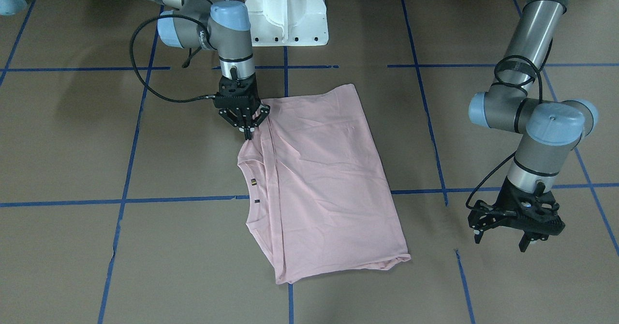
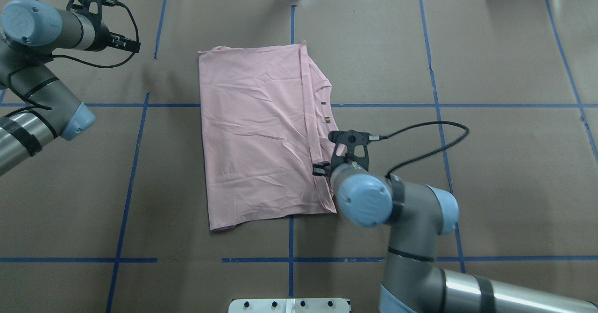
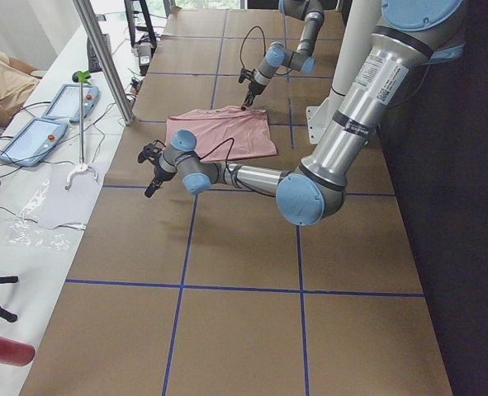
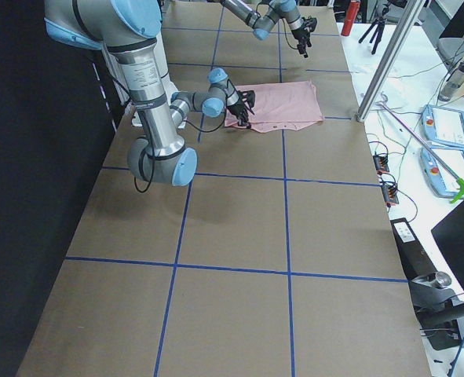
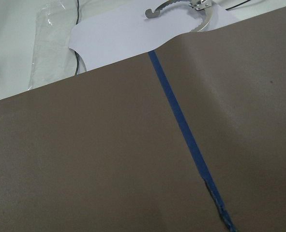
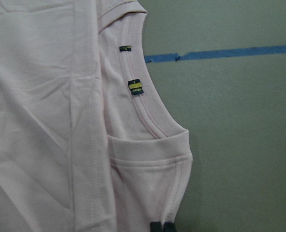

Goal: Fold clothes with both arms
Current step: 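Pull the shirt with the right gripper toward the robot, straightening it, then move the left gripper down to the shirt's near corner beside the hem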

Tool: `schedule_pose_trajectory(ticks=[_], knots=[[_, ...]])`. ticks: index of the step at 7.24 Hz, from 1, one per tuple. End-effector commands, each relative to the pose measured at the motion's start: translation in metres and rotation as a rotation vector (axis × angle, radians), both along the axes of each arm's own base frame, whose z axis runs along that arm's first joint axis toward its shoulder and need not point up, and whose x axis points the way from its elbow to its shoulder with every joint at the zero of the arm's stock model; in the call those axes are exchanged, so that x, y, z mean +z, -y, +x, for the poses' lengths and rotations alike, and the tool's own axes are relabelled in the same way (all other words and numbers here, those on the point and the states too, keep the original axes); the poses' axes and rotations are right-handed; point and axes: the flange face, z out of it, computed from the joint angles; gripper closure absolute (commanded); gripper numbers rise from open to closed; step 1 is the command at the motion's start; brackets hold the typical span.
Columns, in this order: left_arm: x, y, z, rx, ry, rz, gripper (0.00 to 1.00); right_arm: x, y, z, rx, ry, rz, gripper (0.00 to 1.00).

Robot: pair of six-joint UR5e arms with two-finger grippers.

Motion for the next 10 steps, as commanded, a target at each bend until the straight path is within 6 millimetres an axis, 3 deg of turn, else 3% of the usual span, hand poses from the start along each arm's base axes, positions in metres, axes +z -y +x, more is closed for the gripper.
schedule_pose_trajectory(ticks=[1, 3, 4, 5, 6, 8, 9, 10], knots=[[0.0, -0.001, 0.001, 0.001, -0.001, 0.0, 0.0, 0.017, -0.051, 0.02, -0.003, 0.009, 0.014, 1.0], [0.0, -0.001, 0.002, 0.003, 0.0, 0.001, 0.0, 0.018, -0.06, 0.016, -0.006, 0.007, 0.023, 1.0], [0.0, -0.001, 0.002, 0.003, 0.0, 0.001, 0.0, 0.02, -0.06, 0.015, -0.005, 0.002, 0.024, 0.22], [-0.005, -0.002, 0.002, 0.004, -0.007, 0.007, 0.0, 0.02, -0.059, 0.021, -0.007, 0.004, 0.026, 0.0], [-0.013, -0.007, 0.001, 0.013, -0.022, 0.016, 0.0, 0.01, -0.06, 0.028, -0.024, 0.021, 0.027, 0.0], [-0.035, -0.038, -0.006, 0.011, -0.171, -0.066, 0.0, 0.009, -0.07, 0.066, -0.079, 0.022, 0.059, 0.0], [-0.046, -0.081, 0.01, 0.033, -0.234, -0.088, 0.0, 0.005, -0.073, 0.079, -0.079, 0.036, 0.063, 0.0], [-0.063, -0.134, 0.033, 0.037, -0.332, -0.157, 0.0, 0.002, -0.074, 0.077, -0.072, 0.048, 0.057, 0.0]])
